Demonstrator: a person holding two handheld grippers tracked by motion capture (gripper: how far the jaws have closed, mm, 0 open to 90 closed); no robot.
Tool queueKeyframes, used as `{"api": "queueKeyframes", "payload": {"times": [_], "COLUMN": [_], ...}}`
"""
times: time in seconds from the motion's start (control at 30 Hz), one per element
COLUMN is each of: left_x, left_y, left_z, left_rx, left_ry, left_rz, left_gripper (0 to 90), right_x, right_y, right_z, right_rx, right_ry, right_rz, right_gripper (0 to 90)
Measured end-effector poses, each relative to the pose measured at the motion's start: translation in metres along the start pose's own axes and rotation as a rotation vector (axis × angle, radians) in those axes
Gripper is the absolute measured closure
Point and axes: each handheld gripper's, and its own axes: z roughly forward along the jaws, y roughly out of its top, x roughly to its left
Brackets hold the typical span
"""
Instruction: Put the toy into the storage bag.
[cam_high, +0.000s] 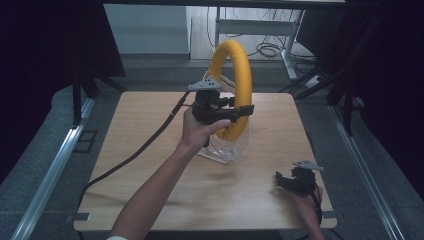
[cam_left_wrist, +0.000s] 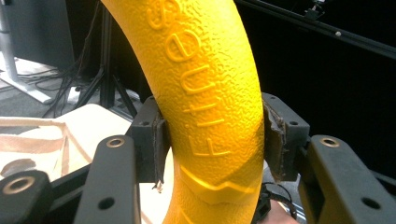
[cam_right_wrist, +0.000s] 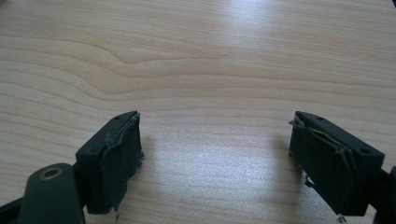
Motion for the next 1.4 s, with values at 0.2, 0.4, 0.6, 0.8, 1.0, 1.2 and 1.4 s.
{"api": "queueKeyframes", "payload": {"times": [0.2, 0.4, 0.6, 0.8, 1.0, 1.2, 1.4], "left_x": [0.004, 0.004, 0.007, 0.019, 0.027, 0.032, 0.039], "left_y": [-0.005, -0.013, -0.018, -0.027, -0.035, -0.042, -0.052], "left_z": [0.002, 0.012, 0.015, 0.012, 0.015, 0.024, 0.029], "left_rx": [0.001, 0.019, 0.038, 0.034, 0.032, 0.050, 0.052], "left_ry": [0.006, 0.006, 0.015, 0.026, 0.038, 0.042, 0.042], "left_rz": [-0.010, -0.002, -0.008, -0.037, -0.075, -0.090, -0.132], "left_gripper": [48.4, 48.4, 48.4, 48.3, 48.3, 48.3, 48.2], "right_x": [0.000, 0.000, 0.000, 0.000, 0.000, 0.000, 0.000], "right_y": [0.000, 0.000, 0.000, 0.000, 0.000, 0.000, 0.000], "right_z": [0.000, 0.000, 0.000, 0.000, 0.000, 0.000, 0.000], "right_rx": [0.001, 0.001, 0.000, 0.001, 0.000, 0.000, 0.000], "right_ry": [0.001, 0.001, 0.001, 0.001, 0.002, 0.002, 0.003], "right_rz": [-0.001, 0.000, -0.001, -0.003, -0.003, -0.003, -0.001], "right_gripper": [16.7, 16.7, 16.7, 16.7, 16.8, 16.8, 16.8]}}
